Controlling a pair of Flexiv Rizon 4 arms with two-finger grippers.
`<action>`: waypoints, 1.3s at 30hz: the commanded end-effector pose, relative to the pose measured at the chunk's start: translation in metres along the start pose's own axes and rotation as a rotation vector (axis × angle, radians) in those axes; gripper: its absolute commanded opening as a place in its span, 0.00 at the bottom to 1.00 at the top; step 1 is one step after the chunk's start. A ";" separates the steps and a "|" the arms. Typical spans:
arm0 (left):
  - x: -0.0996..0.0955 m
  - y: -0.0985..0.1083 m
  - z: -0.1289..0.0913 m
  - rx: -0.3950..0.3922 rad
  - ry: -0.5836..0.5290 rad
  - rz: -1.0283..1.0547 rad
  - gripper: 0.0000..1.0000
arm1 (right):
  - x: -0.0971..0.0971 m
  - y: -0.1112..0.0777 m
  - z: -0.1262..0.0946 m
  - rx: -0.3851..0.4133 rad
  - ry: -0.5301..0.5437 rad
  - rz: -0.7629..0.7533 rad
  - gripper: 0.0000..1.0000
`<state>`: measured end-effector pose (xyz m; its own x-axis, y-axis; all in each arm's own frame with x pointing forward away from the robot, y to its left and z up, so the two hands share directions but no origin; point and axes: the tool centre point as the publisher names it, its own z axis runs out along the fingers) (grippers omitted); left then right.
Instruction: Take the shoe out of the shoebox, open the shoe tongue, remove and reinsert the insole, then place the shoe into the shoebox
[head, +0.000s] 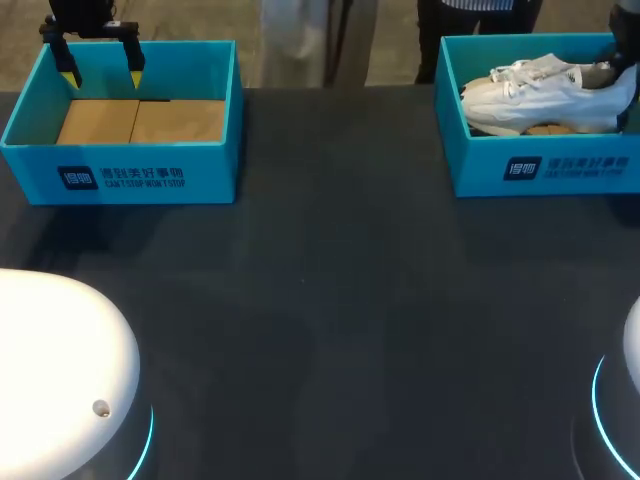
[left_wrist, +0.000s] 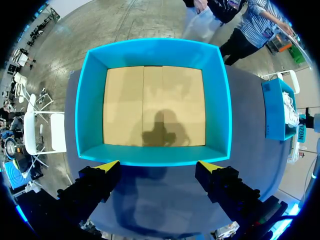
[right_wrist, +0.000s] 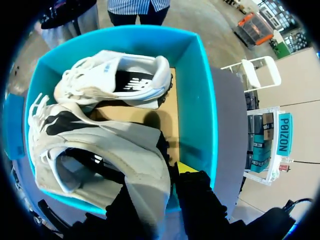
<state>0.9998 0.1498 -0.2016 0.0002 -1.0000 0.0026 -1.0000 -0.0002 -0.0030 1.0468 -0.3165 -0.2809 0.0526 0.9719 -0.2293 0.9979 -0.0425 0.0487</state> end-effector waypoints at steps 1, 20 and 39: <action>0.000 0.000 -0.001 -0.001 -0.001 0.000 1.00 | -0.002 -0.007 -0.037 -0.009 -0.001 -0.014 0.00; 0.000 0.000 -0.001 -0.001 -0.001 0.000 1.00 | -0.007 -0.008 -0.107 0.018 -0.038 -0.094 0.00; 0.000 0.000 -0.001 -0.001 -0.001 0.000 1.00 | -0.008 -0.008 -0.119 0.028 -0.023 -0.133 0.00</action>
<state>0.9998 0.1499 -0.2016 0.0003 -1.0000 0.0026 -1.0000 -0.0003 -0.0030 1.0348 -0.2962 -0.1650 -0.0796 0.9635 -0.2556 0.9968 0.0794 -0.0108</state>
